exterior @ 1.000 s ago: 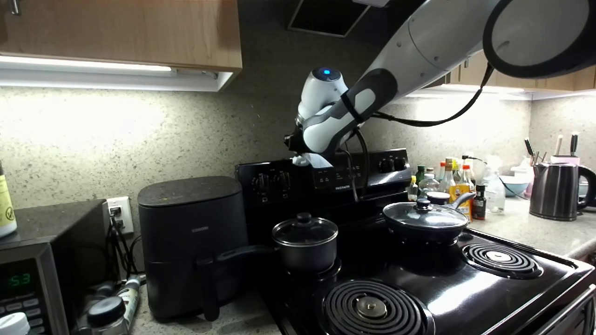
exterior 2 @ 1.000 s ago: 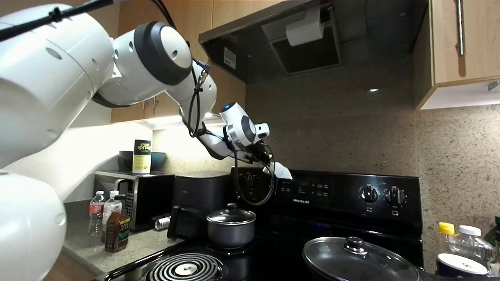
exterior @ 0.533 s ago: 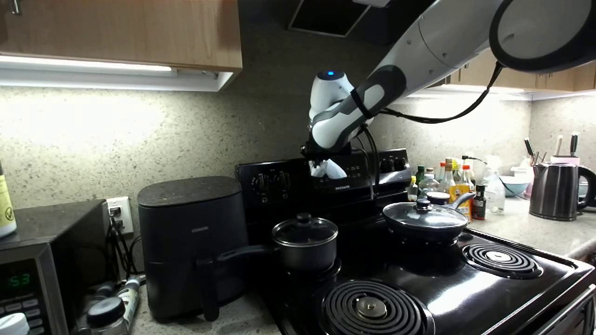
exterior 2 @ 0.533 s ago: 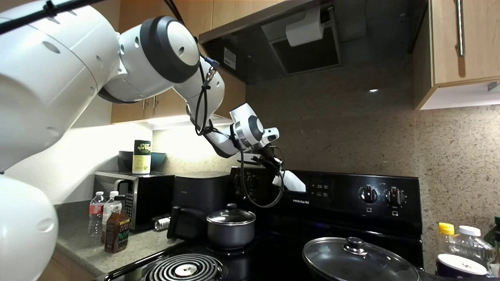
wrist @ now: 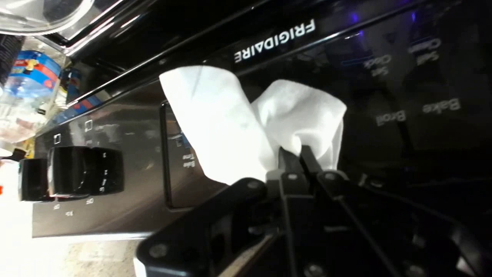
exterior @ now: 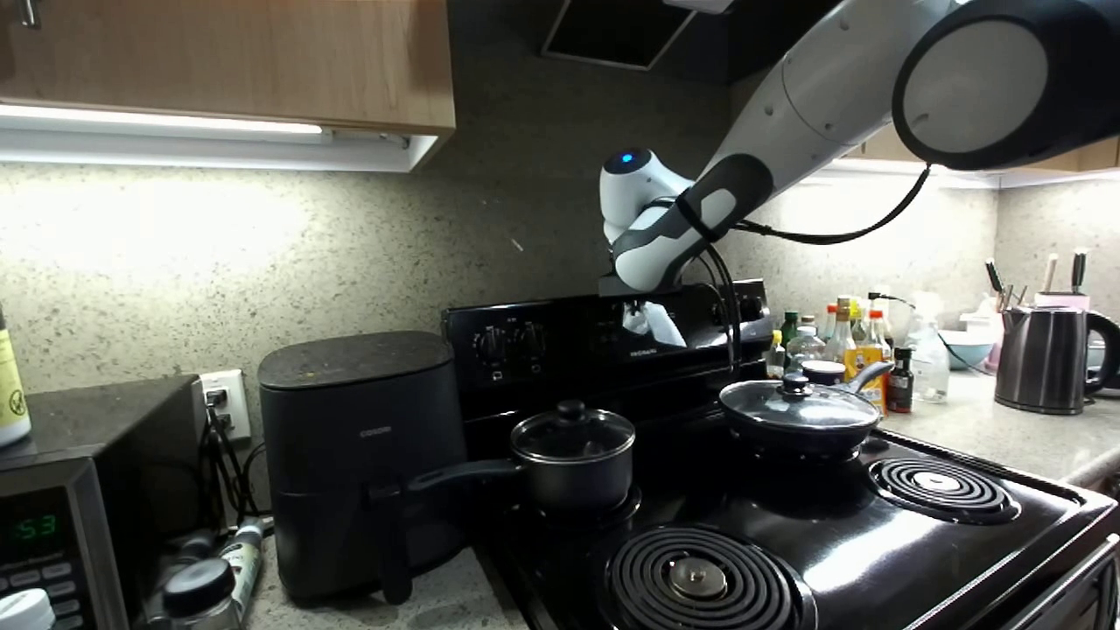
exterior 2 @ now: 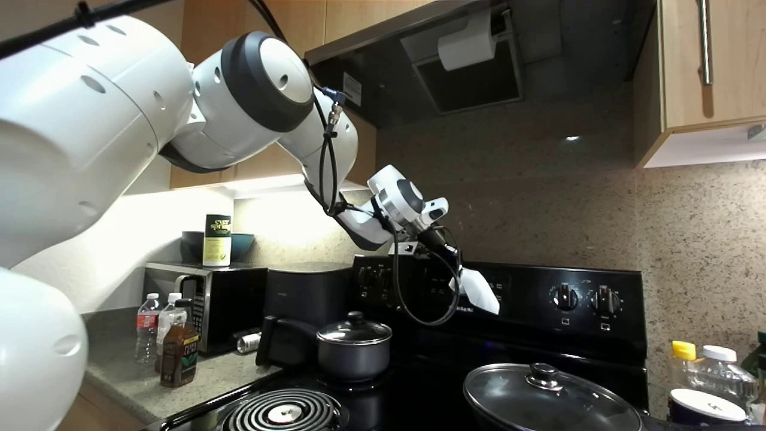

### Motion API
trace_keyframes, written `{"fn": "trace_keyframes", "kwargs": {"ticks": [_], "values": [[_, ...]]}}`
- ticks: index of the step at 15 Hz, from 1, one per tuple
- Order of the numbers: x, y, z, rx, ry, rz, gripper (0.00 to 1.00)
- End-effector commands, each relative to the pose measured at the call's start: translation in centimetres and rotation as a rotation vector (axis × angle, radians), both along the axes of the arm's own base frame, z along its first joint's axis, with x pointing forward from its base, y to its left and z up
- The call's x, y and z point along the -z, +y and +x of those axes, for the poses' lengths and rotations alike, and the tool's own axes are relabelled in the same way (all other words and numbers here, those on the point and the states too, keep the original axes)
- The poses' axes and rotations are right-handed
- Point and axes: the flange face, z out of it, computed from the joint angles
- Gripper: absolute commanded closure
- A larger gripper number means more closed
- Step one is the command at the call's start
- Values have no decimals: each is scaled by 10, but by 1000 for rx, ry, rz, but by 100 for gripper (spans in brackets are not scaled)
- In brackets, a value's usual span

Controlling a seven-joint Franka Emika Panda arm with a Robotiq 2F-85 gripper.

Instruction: Use the tissue to wipe the kitchen control pad

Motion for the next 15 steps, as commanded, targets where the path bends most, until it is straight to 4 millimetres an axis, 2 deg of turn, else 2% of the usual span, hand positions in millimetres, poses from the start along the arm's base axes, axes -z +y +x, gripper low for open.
{"fn": "trace_keyframes", "kwargs": {"ticks": [1,4,9,13,14,15], "values": [[-13,-18,0,132,-65,-23,93],[-38,-22,-8,215,-196,-5,93],[-78,-17,-14,293,-377,16,93],[-75,-4,-11,250,-361,25,93],[-69,6,-8,221,-339,28,93],[-63,24,-4,188,-314,40,93]]}}
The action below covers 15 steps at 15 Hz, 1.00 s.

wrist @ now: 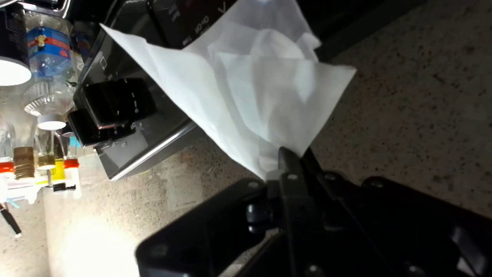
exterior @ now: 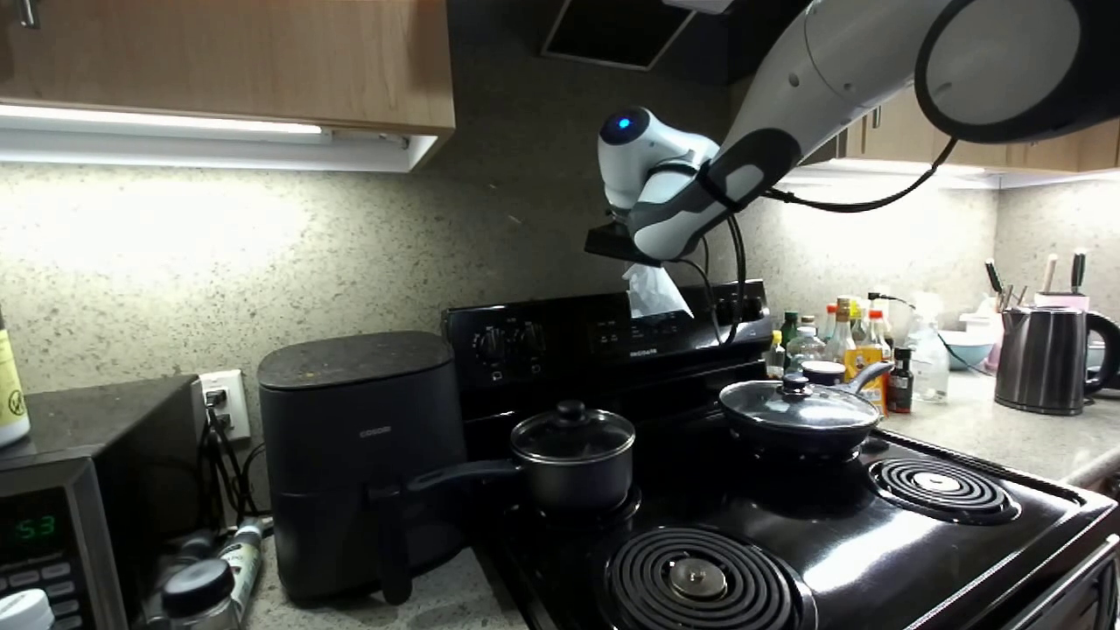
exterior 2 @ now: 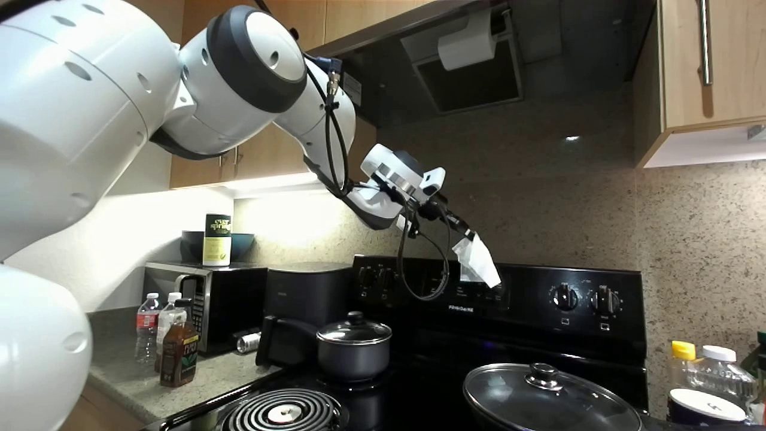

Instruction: Use the tissue to wipe the kitchen control pad

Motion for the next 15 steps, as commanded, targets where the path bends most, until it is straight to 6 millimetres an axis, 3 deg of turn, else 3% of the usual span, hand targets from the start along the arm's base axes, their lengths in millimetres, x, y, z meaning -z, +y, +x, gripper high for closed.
{"fn": "trace_keyframes", "kwargs": {"ticks": [1,5,8,12,15], "values": [[18,31,4,-116,59,15,93],[48,94,15,-311,173,-1,93],[52,133,16,-447,239,-47,94],[53,161,14,-635,290,-98,93],[69,149,17,-648,369,-113,93]]}}
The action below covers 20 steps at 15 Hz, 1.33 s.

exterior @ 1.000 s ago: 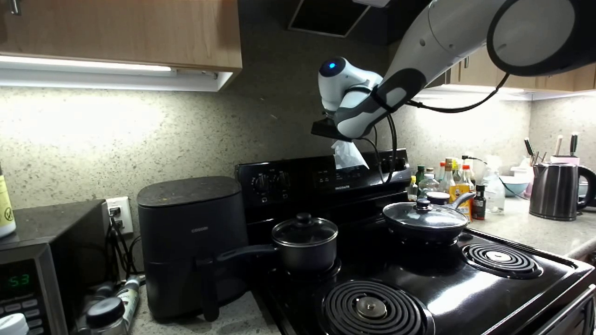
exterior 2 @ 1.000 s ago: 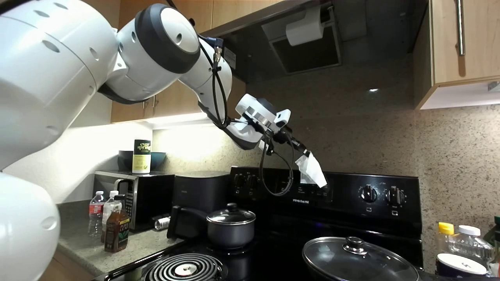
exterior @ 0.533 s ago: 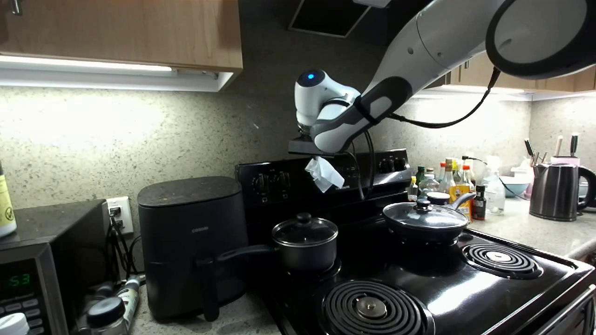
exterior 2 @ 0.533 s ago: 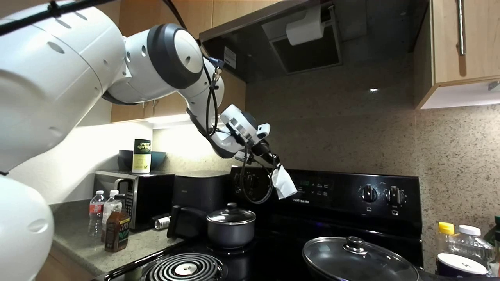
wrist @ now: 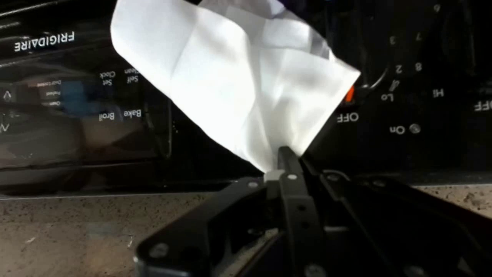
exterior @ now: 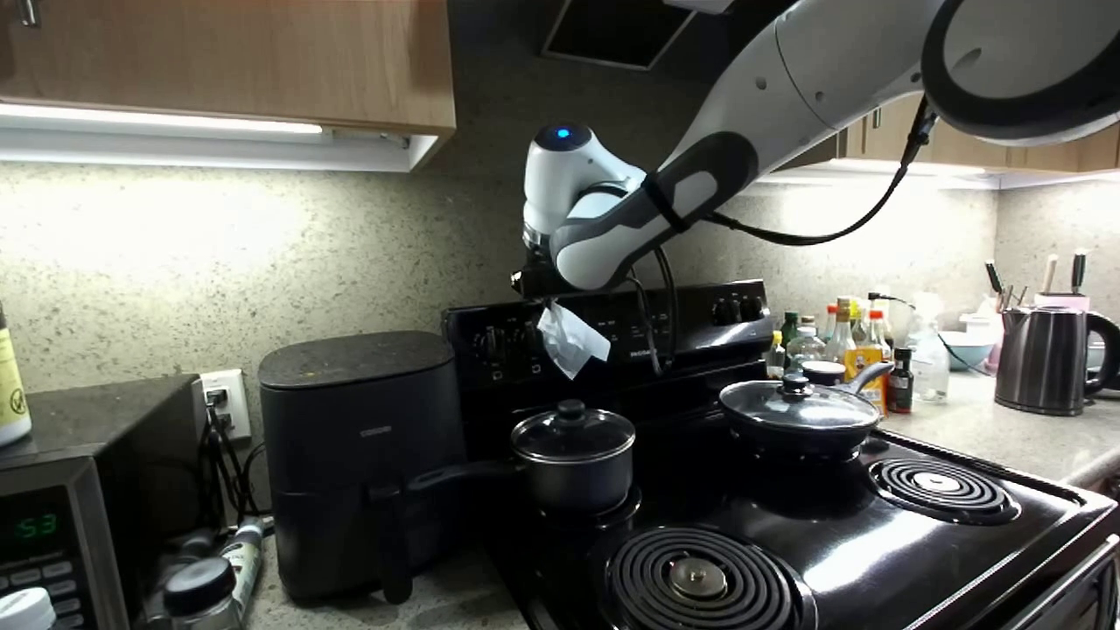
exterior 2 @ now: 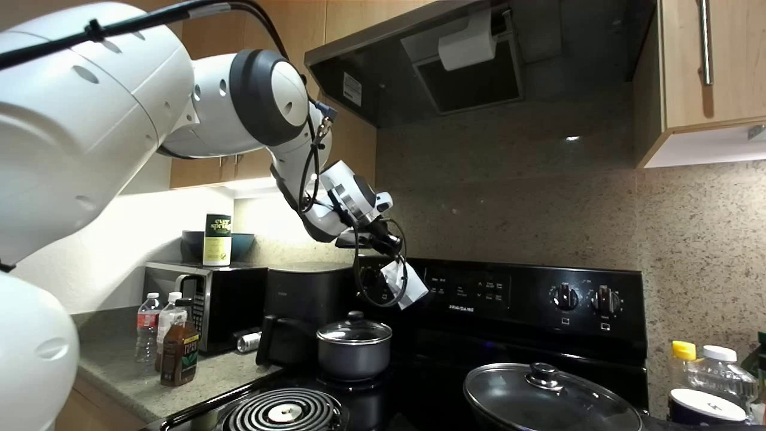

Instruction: Use the tissue to wipe the kitchen control pad

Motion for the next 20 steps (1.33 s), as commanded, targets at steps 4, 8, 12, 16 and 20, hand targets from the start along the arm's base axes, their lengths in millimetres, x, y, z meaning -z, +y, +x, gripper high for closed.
{"fn": "trace_keyframes", "kwargs": {"ticks": [4,8,12,16,20], "values": [[40,-60,-2,57,129,-51,93],[49,-118,-10,217,138,-79,93],[41,-184,-22,444,73,-28,93],[32,-228,-38,641,6,22,93],[29,-260,-55,866,-48,52,93]]}}
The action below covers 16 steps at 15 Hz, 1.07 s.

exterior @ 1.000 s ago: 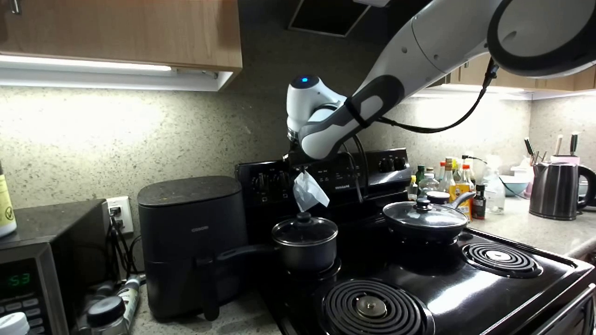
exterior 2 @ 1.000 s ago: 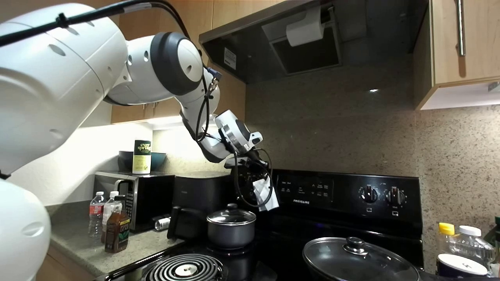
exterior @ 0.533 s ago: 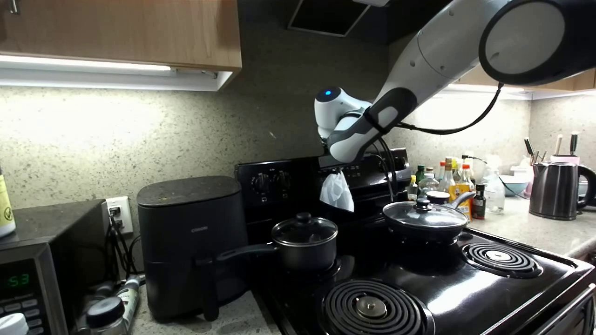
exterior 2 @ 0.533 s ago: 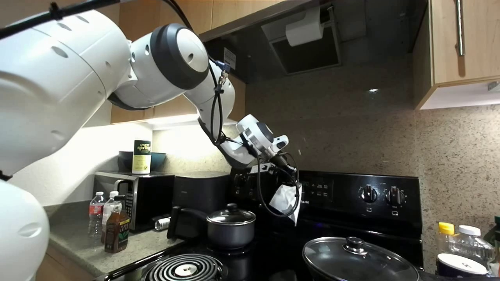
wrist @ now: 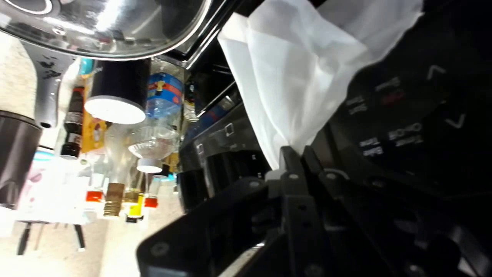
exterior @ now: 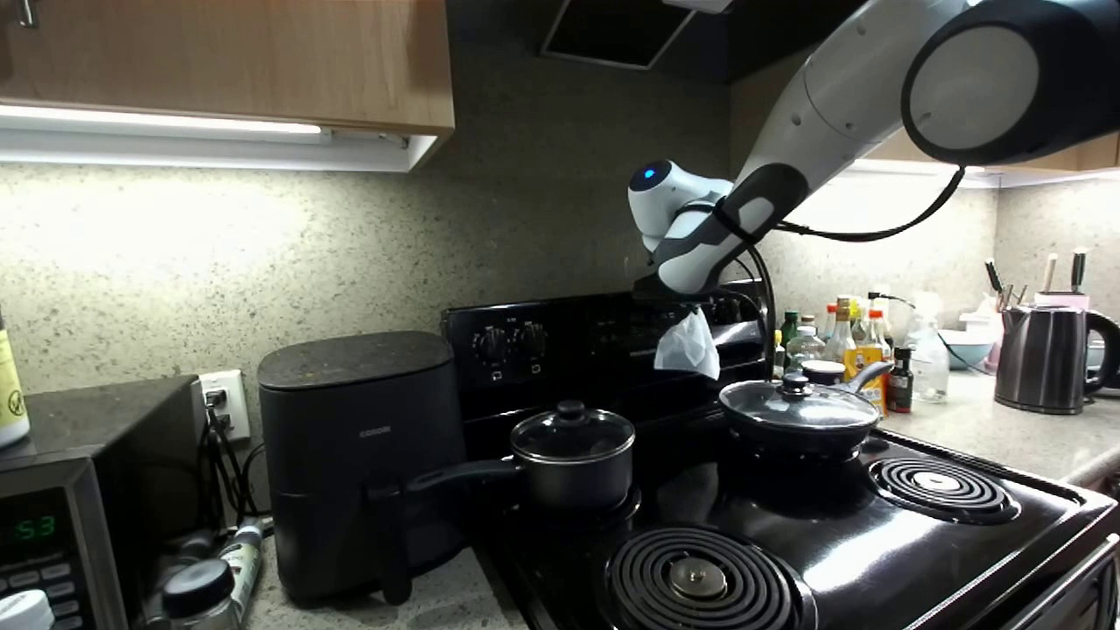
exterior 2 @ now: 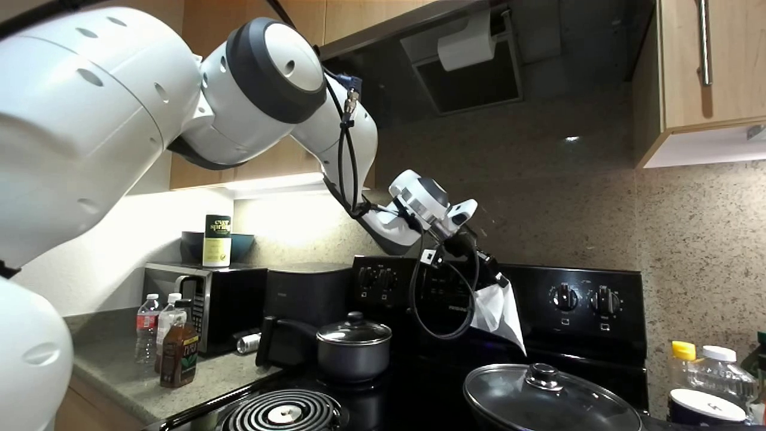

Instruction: Use the tissue to wipe the kitchen control pad

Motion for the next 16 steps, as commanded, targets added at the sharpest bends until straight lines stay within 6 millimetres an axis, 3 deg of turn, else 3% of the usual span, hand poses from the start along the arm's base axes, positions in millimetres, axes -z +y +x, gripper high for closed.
{"fn": "trace_keyframes", "kwargs": {"ticks": [1,3,5,6,9,12,16], "values": [[-9,-22,-25,198,-54,9,93],[-13,-27,-33,305,-99,12,94],[-15,-18,-32,232,-122,95,94],[-10,-27,-21,257,-94,25,93],[-10,-24,-20,249,-91,32,93],[-12,-29,-10,294,-136,-96,94],[-15,-18,11,196,-184,-95,93]]}}
